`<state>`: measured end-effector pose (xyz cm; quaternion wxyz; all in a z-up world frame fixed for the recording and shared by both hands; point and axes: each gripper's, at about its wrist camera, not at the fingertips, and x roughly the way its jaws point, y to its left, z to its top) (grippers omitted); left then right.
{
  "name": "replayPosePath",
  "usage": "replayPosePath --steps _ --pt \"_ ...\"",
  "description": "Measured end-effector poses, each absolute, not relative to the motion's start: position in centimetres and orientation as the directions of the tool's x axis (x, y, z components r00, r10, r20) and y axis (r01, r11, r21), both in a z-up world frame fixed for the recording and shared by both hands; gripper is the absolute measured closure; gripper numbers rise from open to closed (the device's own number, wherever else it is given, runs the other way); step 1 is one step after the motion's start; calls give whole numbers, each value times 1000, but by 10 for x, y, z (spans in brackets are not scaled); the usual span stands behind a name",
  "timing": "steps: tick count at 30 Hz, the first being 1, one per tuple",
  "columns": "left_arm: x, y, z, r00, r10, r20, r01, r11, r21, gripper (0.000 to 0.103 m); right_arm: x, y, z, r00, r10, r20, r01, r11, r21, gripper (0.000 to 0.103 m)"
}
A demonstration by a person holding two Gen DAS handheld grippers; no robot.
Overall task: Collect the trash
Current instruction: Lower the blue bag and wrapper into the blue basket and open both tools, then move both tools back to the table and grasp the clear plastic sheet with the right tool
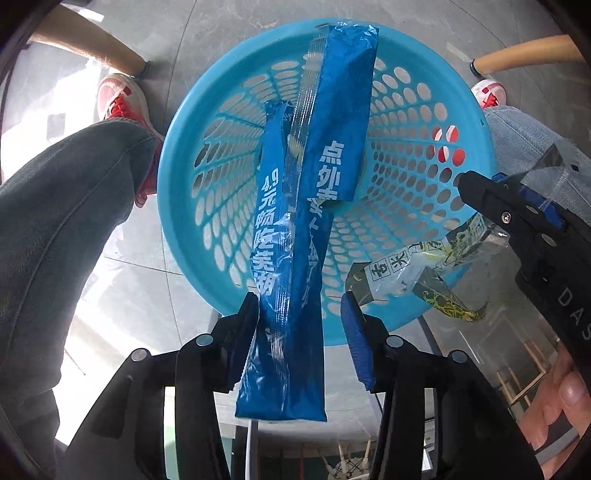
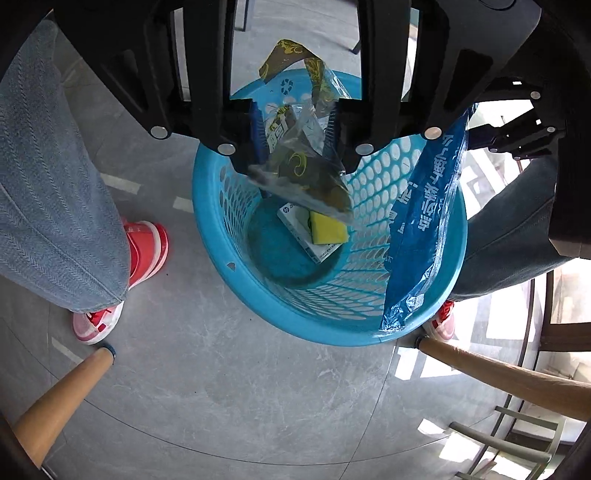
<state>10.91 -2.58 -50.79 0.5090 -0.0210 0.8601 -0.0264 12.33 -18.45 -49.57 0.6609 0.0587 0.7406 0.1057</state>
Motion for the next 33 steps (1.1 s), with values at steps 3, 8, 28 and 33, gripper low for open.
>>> replayPosePath --steps 3,8,28,33 --pt "103 -20 -500 -478 -84 -874 -32 996 -79 56 121 -191 -482 -93 236 -967 -42 970 240 57" --pt "99 -18 -472 -416 -104 -903 -32 994 -100 51 115 -200 -454 -37 251 -967 -27 967 252 56" --pt "24 34 -240 241 -242 -940 27 970 -242 8 -13 -209 -236 286 513 -809 -277 853 442 25" --pt "0 13 -189 304 -349 -887 195 934 -301 8 -38 -221 -176 381 555 -739 -361 825 434 25"
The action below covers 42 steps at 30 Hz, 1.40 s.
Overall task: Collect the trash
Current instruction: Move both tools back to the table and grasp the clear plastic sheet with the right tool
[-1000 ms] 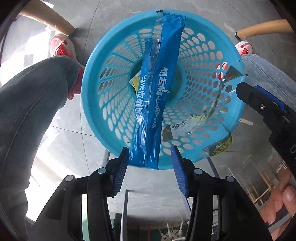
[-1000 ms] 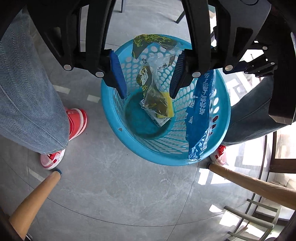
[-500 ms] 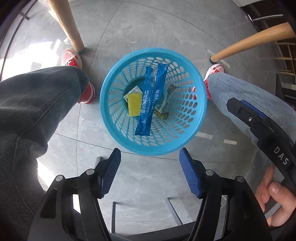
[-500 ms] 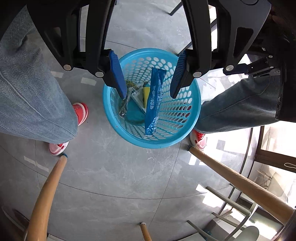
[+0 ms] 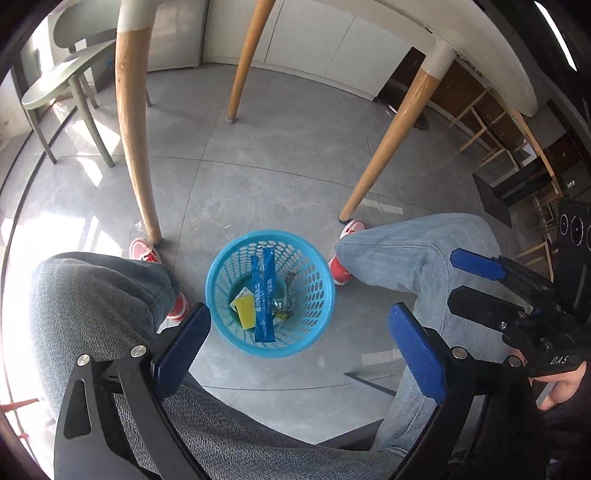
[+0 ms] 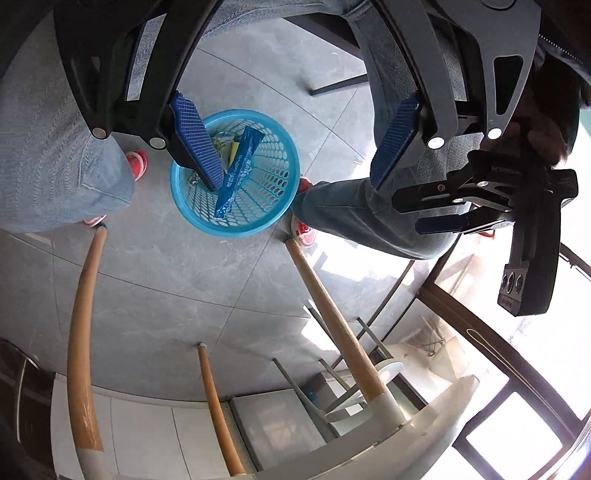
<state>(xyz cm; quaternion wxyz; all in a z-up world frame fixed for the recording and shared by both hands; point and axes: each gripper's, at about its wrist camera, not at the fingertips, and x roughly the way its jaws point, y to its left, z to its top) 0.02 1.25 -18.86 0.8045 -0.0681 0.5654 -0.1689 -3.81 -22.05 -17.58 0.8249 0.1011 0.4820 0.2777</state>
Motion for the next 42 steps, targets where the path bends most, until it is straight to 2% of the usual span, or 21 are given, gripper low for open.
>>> replayPosePath --steps 3,7,11,13,16,23,29,34,36,39,41,42 --pt "-7 -1 -152 360 -370 -856 257 922 -291 8 -43 -226 -138 435 584 -686 -415 806 423 25" --pt "1 -5 -103 458 -365 -811 279 925 -258 7 -46 -228 -92 536 576 -617 -479 809 340 22" --pt "28 4 -68 542 -316 -779 236 947 -220 6 -38 -237 -58 607 575 -548 -499 813 301 19" --pt "48 9 -54 564 -286 -775 201 957 -207 6 -25 -239 -45 633 557 -538 -496 825 271 15" --pt "83 18 -39 582 -230 -780 145 973 -178 6 0 -243 -28 684 499 -532 -459 861 217 14" --pt "175 40 -31 564 -155 -811 35 986 -164 6 75 -236 -9 740 381 -554 -380 917 122 10" --pt "251 42 -39 515 -130 -847 21 990 -139 6 124 -204 3 749 345 -565 -476 874 -98 9" --pt "297 47 -48 469 -173 -866 2 981 -195 6 159 -175 2 695 365 -620 -577 797 -178 9" --pt "307 43 -49 476 -153 -866 1 985 -173 6 173 -169 -2 668 373 -644 -600 782 -169 9" --pt "312 37 -47 483 -138 -865 7 988 -154 13 191 -164 -9 625 381 -681 -617 776 -132 10" --pt "315 33 -47 491 -110 -864 6 992 -122 25 198 -163 -14 601 390 -698 -623 775 -104 19" --pt "316 32 -46 496 -99 -863 3 994 -112 28 200 -163 -15 594 395 -701 -626 775 -94 22"
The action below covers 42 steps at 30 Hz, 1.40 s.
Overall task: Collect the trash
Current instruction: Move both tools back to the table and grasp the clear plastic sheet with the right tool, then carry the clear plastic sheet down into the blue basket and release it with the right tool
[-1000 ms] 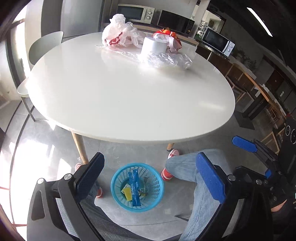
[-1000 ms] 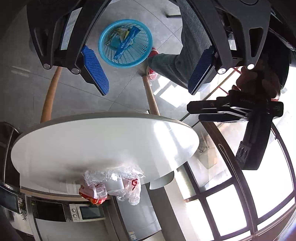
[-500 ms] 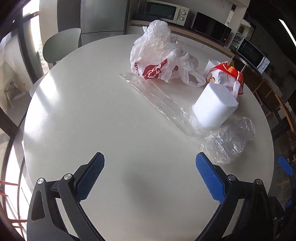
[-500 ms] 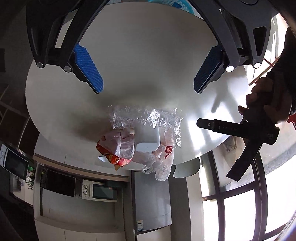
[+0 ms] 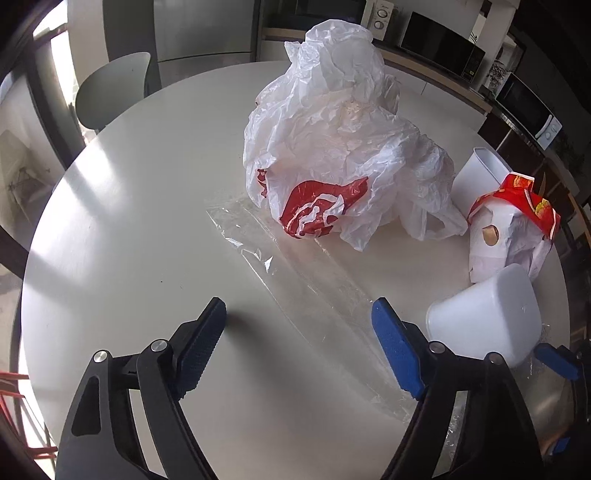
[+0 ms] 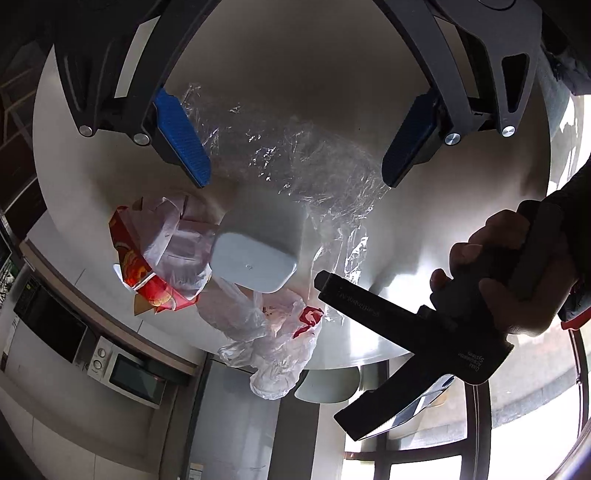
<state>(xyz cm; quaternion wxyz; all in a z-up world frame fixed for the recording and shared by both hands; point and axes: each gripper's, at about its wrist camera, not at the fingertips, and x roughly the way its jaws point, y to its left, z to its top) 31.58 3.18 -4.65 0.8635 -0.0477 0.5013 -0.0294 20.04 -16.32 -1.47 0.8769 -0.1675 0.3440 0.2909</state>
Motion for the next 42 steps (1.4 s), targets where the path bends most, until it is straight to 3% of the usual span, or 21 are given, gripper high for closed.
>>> replayPosePath --steps 3,5,6,7,8,9,10,26,42 --pt "320 28 -44 505 -74 -860 2 996 -84 47 202 -164 -15 590 397 -703 -620 781 -79 31" --pt "320 27 -43 504 -69 -861 -3 997 -82 74 201 -164 -16 584 399 -707 -621 781 -73 38" --pt "321 28 -42 501 -68 -863 -8 997 -83 79 200 -165 -17 586 395 -708 -618 782 -75 40" --pt "321 29 -42 497 -74 -864 -11 996 -92 90 198 -164 -17 590 387 -709 -612 787 -81 46" --pt "322 27 -42 493 -83 -866 -14 995 -103 97 196 -164 -17 598 374 -709 -605 791 -93 66" --pt "319 28 -42 489 -97 -867 -14 993 -120 99 192 -166 -18 606 362 -708 -595 797 -101 78" --pt "318 29 -43 485 -108 -868 -16 991 -132 101 192 -167 -18 601 370 -709 -598 797 -91 77" --pt "217 47 -12 529 -167 -832 19 982 -185 102 103 -197 13 630 453 -631 -597 802 -20 81" --pt "41 32 -8 588 -160 -793 134 986 -99 102 -16 -213 0 564 540 -625 -644 761 76 81"
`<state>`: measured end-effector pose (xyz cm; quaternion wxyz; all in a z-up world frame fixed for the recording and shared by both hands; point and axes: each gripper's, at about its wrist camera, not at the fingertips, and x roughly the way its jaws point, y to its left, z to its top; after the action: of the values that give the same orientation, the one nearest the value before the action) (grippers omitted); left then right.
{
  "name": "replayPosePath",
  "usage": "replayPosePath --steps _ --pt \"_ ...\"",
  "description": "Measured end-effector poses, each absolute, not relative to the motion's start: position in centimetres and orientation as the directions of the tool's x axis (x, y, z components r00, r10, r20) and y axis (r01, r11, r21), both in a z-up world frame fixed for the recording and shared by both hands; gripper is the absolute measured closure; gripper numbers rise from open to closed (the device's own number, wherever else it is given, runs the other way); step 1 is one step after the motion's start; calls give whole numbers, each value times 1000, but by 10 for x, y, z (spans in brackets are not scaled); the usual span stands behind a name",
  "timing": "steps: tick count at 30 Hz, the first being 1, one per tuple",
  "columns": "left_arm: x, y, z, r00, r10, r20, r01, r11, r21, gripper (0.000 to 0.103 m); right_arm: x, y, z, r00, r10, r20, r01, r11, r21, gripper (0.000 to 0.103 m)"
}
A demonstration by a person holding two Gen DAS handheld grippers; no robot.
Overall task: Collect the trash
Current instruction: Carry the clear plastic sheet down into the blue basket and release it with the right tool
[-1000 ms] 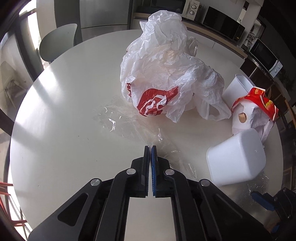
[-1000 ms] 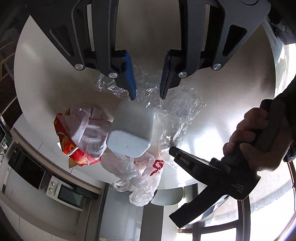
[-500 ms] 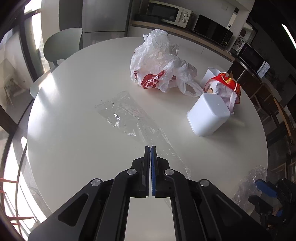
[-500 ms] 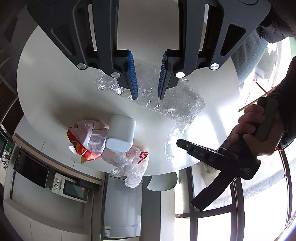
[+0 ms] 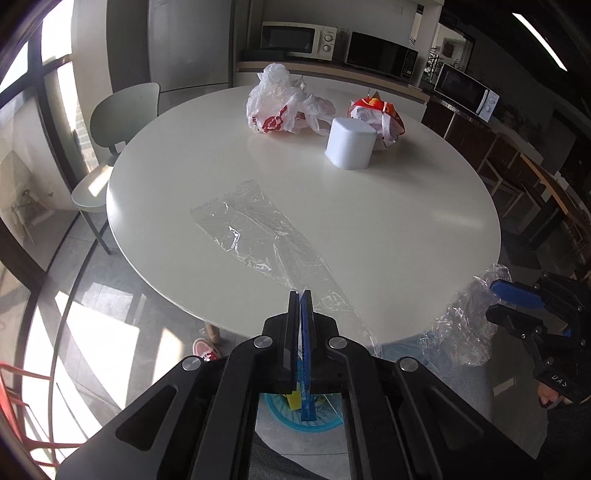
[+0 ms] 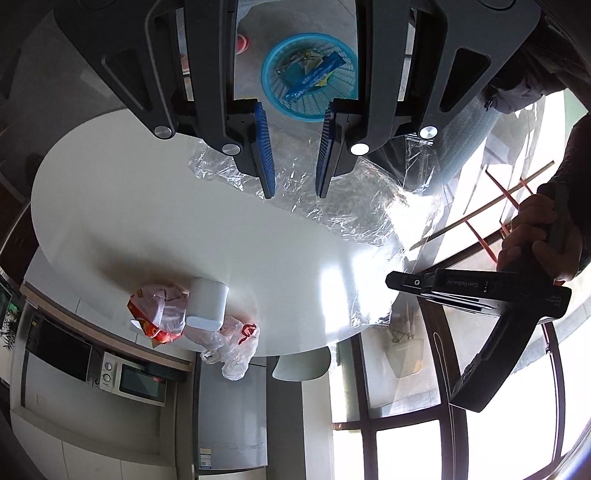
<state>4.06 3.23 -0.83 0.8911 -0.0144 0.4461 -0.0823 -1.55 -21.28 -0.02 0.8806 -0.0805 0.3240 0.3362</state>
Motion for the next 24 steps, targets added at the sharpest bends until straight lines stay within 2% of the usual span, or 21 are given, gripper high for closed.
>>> replayPosePath --steps 5,9,11,18,21,24 --pt "-6 33 -37 560 -145 -816 92 989 -112 102 -46 -210 -23 512 575 -639 -661 738 135 81" --pt "-23 30 -64 530 -146 -836 83 989 -121 102 -56 -195 -57 458 567 -685 -666 729 159 81" --pt "-26 33 -84 502 -169 -848 53 985 -165 102 -57 -186 -80 441 549 -710 -663 733 155 81" --pt "-7 31 -174 384 -138 -913 -25 987 -159 102 -31 -173 -163 387 464 -797 -603 781 162 81" --pt "14 30 -209 315 -156 -936 -37 984 -177 102 -4 -175 -201 344 438 -831 -548 812 201 81" --pt "41 26 -237 281 -128 -951 -40 989 -145 102 21 -168 -238 306 392 -868 -512 836 197 81"
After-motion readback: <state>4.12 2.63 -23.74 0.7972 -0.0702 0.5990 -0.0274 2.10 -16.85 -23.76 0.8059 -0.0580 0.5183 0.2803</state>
